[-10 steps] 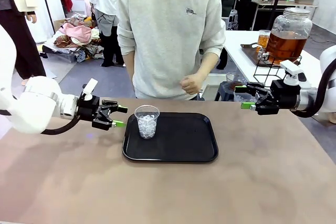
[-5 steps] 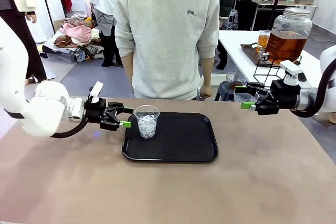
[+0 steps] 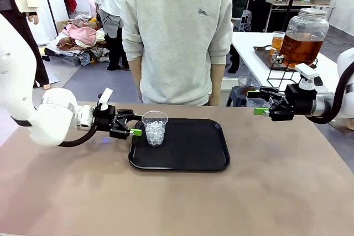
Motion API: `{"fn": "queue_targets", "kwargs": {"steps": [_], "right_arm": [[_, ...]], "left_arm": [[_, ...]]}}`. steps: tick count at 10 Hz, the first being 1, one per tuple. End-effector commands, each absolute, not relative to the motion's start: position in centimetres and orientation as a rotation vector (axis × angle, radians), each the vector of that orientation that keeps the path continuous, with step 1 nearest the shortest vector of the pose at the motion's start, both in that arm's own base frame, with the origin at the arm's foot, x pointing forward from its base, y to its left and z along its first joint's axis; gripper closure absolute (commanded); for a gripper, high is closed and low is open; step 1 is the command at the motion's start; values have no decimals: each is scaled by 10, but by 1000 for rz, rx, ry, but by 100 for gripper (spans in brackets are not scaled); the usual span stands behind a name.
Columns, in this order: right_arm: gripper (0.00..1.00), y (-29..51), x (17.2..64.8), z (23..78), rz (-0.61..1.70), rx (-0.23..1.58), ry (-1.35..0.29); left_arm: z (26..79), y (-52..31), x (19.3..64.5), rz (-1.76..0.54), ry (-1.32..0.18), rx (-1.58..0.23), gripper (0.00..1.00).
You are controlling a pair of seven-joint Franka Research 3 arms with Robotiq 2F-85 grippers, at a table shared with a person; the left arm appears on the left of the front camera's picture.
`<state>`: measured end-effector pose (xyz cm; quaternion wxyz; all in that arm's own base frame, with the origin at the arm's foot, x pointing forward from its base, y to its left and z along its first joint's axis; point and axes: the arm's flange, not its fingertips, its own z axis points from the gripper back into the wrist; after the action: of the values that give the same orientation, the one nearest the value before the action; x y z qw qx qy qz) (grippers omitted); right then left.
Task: Pour the drink into the iced cup.
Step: Pick up the iced cup indicated by the human and present it to them.
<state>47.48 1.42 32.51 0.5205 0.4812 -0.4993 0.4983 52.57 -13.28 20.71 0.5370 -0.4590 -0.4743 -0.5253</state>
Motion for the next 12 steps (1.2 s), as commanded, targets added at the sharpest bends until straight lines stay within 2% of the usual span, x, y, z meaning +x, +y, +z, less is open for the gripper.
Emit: {"fn": "queue_targets", "kwargs": {"steps": [1,12], "right_arm": [[0,15,476,328,1195,1155,-1194],[0,15,476,328,1195,1155,-1194]], "left_arm": [[203,-140,529,-1246,-1175,-1082,0],[199,-166,524,-1265,-1131,-1159,0]]}}
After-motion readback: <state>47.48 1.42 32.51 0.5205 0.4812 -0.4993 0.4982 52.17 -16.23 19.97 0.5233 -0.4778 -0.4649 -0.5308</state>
